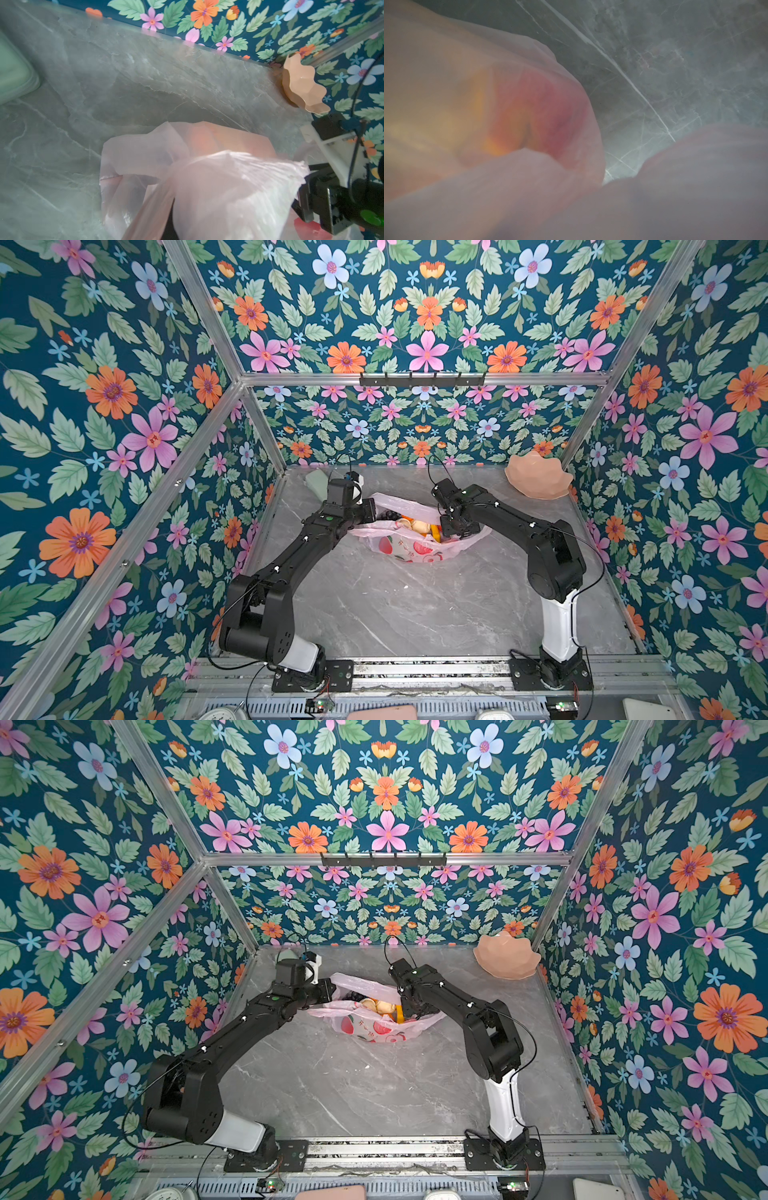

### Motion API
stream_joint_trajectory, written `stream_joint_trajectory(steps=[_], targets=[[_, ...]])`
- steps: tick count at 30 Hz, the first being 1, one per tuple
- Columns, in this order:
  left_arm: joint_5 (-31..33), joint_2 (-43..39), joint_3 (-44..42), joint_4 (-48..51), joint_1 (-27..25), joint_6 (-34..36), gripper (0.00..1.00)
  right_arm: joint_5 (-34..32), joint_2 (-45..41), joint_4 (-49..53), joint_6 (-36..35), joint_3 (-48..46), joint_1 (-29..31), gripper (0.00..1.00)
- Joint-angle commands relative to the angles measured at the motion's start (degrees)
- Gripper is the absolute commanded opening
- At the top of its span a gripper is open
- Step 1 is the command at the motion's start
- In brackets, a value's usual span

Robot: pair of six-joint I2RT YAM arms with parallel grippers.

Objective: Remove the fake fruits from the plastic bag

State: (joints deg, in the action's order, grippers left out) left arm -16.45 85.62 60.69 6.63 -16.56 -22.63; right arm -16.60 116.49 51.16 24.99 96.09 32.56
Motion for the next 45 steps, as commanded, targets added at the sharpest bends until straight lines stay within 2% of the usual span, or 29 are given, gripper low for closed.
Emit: stream_joint_trajectory(steps=[1, 4, 5, 8, 11, 15, 17, 21, 24, 27, 29, 30, 32, 39, 45], targets=[[1.4, 1.0, 0.7, -0.7, 0.1, -1.5, 0.00, 0.9, -2.4, -4.5, 1.0, -1.8, -0.3, 0.32], [3.1, 2.8, 2.7, 1.8, 0.2, -0.8, 0.00, 6.1, -7.7, -9.9, 2.0, -6.2, -1.3, 0.03], [3.6, 3.3, 3.2, 1.8, 0.2, -0.7, 0.00, 8.7, -10.2, -12.2, 3.3, -8.4, -2.2, 0.00], [4.5, 5.0, 5.4, 1.3, 1.8, -1.6, 0.00, 18.1, -17.0, -20.5, 7.7, -15.6, -6.7, 0.00], [4.0, 9.4, 10.8, 4.4, 5.6, -4.1, 0.00, 28.6, -20.5, -28.0, 13.8, -21.8, -12.0, 0.00], [2.3, 12.3, 16.4, 4.4, 5.0, -3.1, 0.02, 31.5, -23.1, -30.8, 15.3, -24.3, -13.1, 0.00], [4.7, 13.5, 19.3, 7.4, 2.8, -1.3, 0.14, 32.9, -23.5, -32.1, 16.4, -25.4, -13.0, 0.00], [9.1, 14.8, 22.0, 13.4, -1.1, 1.4, 0.43, 30.9, -24.8, -33.7, 17.0, -27.6, -11.5, 0.00], [16.3, 14.5, 23.9, 20.2, -3.6, 2.0, 0.61, 27.9, -25.3, -33.1, 16.3, -27.9, -9.5, 0.00], [27.4, 12.8, 24.9, 26.0, -5.5, 0.7, 0.68, 24.1, -25.9, -32.3, 15.2, -27.8, -7.1, 0.00], [37.8, 11.4, 25.4, 28.6, -9.2, -0.2, 0.76, 22.8, -26.0, -31.9, 14.3, -27.4, -5.8, 0.00], [40.4, 10.6, 25.2, 29.0, -10.5, -0.7, 0.79, 22.2, -26.0, -31.6, 14.0, -27.2, -5.3, 0.00], [43.0, 8.6, 24.4, 28.9, -12.1, -2.2, 0.80, 20.8, -26.0, -31.0, 13.1, -26.7, -4.4, 0.00], [44.5, 5.4, 21.5, 25.5, -16.5, -6.6, 0.81, 16.7, -26.4, -30.0, 11.5, -26.1, -1.8, 0.00], [41.3, 5.3, 19.2, 21.6, -19.7, -10.5, 0.77, 15.2, -26.3, -30.2, 10.7, -26.0, 0.0, 0.00]])
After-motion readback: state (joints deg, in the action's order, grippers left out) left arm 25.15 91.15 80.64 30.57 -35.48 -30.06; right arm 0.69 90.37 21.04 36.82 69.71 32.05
